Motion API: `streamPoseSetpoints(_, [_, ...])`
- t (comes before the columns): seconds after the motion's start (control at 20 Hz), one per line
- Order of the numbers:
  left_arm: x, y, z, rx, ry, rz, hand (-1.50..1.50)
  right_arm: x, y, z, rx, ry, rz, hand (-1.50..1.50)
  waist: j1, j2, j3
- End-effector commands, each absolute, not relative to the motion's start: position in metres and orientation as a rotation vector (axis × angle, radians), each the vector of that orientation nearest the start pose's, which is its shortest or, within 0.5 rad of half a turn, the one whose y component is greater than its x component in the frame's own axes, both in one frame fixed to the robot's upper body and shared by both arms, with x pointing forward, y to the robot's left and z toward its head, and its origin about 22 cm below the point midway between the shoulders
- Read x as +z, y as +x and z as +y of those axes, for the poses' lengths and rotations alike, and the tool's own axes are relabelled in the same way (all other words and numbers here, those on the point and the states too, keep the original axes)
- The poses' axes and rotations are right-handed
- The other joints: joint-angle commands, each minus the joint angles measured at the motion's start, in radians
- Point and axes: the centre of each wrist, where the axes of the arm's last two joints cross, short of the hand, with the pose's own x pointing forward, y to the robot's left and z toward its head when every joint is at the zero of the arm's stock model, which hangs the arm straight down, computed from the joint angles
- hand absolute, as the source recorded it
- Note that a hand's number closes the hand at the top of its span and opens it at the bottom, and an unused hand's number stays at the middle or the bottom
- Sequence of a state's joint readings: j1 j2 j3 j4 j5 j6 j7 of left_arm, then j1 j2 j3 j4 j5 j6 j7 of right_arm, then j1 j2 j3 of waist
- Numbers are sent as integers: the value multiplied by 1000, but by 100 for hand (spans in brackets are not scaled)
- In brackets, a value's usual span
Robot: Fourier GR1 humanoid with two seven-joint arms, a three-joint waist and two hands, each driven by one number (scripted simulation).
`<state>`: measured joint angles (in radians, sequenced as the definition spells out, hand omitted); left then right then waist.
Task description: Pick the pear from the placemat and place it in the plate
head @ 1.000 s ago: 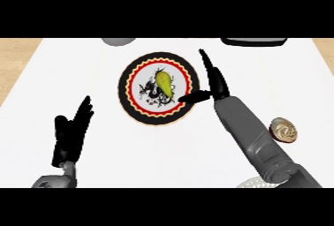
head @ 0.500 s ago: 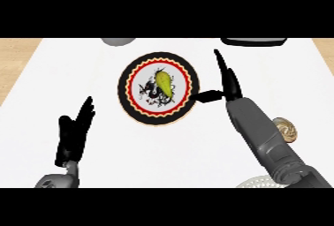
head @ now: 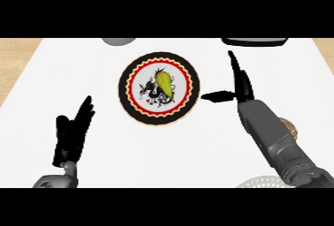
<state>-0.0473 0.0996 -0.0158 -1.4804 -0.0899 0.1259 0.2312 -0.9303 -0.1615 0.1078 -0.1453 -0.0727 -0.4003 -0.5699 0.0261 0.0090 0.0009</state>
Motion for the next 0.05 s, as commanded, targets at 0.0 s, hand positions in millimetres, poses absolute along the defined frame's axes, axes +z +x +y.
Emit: streamPoseSetpoints(0.0, [-15, 235, 250, -39, 212, -1305, 0, -33, 400, -215, 320, -484, -1621, -150, 7, 1, 0])
